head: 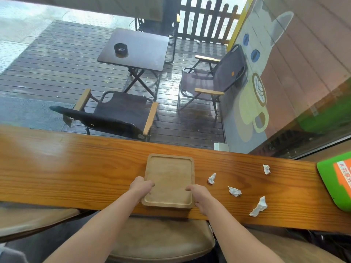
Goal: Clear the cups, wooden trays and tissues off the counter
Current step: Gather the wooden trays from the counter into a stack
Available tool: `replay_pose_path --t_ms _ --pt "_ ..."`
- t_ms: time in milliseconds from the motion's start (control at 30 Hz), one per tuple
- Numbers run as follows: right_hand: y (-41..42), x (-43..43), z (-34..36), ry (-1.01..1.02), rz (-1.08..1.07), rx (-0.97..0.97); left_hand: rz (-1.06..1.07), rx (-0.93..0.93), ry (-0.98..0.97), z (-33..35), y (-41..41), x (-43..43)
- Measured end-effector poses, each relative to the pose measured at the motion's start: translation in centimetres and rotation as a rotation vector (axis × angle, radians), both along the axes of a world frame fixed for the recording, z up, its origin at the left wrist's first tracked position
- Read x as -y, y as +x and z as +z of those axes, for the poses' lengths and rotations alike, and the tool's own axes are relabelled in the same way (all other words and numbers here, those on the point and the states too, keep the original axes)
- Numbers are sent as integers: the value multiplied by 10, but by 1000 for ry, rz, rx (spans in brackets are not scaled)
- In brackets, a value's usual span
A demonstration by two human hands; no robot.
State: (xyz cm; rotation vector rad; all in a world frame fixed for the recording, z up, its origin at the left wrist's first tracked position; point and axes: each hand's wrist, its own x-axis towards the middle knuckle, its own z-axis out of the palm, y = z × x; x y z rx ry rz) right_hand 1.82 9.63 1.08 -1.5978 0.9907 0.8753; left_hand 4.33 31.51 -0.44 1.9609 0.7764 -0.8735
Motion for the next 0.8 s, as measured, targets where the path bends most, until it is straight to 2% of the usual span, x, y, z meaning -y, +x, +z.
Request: replay_pose_path --t_ms 267,400,500,600,800 --pt "7 -4 -11 -34 -28 -41 54 -7 64 -17 7 -4" --pt "12 2 -15 -36 -134 -45 238 -39 14 -21 9 -6" --pt "15 8 -16 0 -154 -49 373 -63 -127 -20 8 -2" --pt "9 11 -19 34 -104 -48 407 -114 -262 -23 -1 4" --pt "-11 8 -28 66 -65 -76 405 -201 -113 -39 -24 16"
